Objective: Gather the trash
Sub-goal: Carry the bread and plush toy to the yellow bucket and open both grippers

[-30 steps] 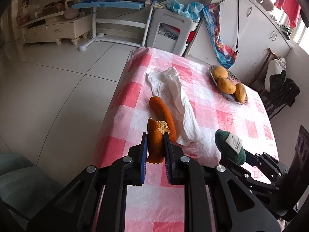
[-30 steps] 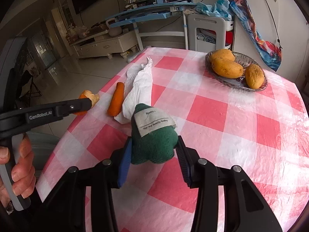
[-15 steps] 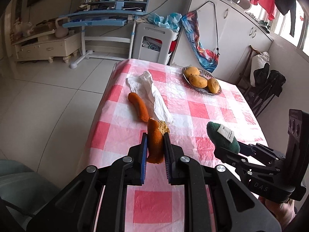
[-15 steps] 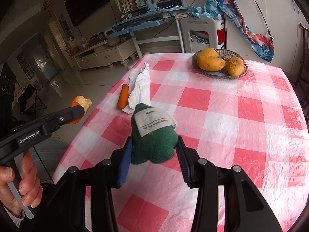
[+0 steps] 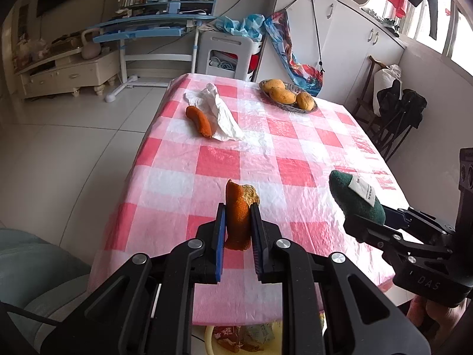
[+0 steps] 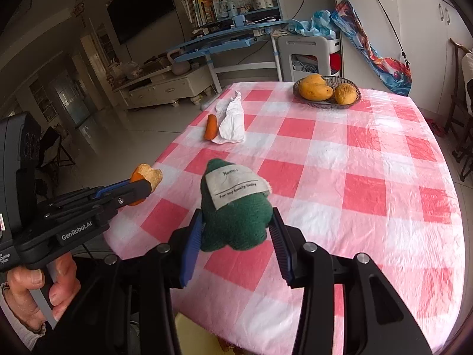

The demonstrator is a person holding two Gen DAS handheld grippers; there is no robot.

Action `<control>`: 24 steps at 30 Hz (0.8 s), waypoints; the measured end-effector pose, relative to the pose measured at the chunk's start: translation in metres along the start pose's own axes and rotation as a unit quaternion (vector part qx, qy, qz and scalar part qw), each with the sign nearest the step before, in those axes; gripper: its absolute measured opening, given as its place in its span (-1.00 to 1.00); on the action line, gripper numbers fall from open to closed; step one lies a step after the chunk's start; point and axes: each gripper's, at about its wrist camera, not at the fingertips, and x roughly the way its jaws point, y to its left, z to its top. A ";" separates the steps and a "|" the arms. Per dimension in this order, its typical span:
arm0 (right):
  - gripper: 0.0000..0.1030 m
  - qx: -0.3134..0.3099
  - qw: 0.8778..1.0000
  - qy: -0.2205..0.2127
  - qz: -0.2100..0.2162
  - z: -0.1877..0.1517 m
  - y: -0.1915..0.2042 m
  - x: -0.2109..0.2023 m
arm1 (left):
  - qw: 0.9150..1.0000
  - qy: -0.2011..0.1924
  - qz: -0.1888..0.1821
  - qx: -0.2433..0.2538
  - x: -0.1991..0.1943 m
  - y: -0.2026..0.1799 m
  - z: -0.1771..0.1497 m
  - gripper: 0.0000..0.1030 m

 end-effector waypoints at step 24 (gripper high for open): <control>-0.11 0.017 0.997 0.074 0.006 -0.106 0.038 -0.037 | 1.000 -0.001 -0.021 -0.010 -0.055 0.005 -0.060 -0.70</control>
